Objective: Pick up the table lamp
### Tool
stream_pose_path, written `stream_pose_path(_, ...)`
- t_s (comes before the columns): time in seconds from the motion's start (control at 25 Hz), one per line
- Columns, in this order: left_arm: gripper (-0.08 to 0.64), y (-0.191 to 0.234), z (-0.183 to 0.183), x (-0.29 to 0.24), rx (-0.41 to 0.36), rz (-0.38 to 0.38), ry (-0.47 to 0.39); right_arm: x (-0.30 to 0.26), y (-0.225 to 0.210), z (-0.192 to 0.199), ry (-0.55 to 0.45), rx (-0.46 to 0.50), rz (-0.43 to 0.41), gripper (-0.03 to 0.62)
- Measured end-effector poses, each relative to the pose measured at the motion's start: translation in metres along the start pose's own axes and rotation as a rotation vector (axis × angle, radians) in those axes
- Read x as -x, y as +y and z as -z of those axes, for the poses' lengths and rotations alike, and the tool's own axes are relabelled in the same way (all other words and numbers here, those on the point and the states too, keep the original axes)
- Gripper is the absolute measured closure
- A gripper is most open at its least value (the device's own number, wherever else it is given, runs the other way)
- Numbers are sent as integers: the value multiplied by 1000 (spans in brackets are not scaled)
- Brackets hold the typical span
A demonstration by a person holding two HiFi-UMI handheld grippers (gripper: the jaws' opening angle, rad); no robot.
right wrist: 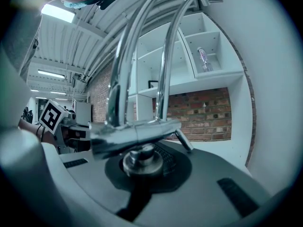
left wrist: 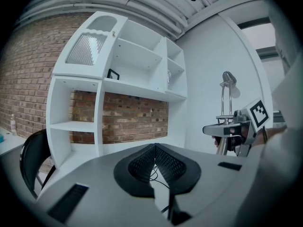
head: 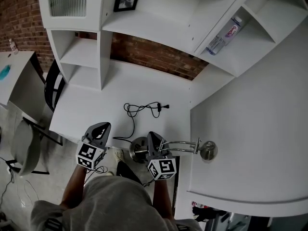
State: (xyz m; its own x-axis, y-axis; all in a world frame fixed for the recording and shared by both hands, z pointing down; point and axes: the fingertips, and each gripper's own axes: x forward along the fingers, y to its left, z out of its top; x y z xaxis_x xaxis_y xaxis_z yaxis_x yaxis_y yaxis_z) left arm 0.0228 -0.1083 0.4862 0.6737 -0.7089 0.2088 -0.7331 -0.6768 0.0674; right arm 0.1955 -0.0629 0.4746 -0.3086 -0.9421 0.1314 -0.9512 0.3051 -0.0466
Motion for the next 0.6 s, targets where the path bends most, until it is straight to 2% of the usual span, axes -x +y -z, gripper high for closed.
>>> stream_pose_path(0.6,557,6,-7,-1,-9,-13,-20,-6,-2,-2,-4,8,-5,571)
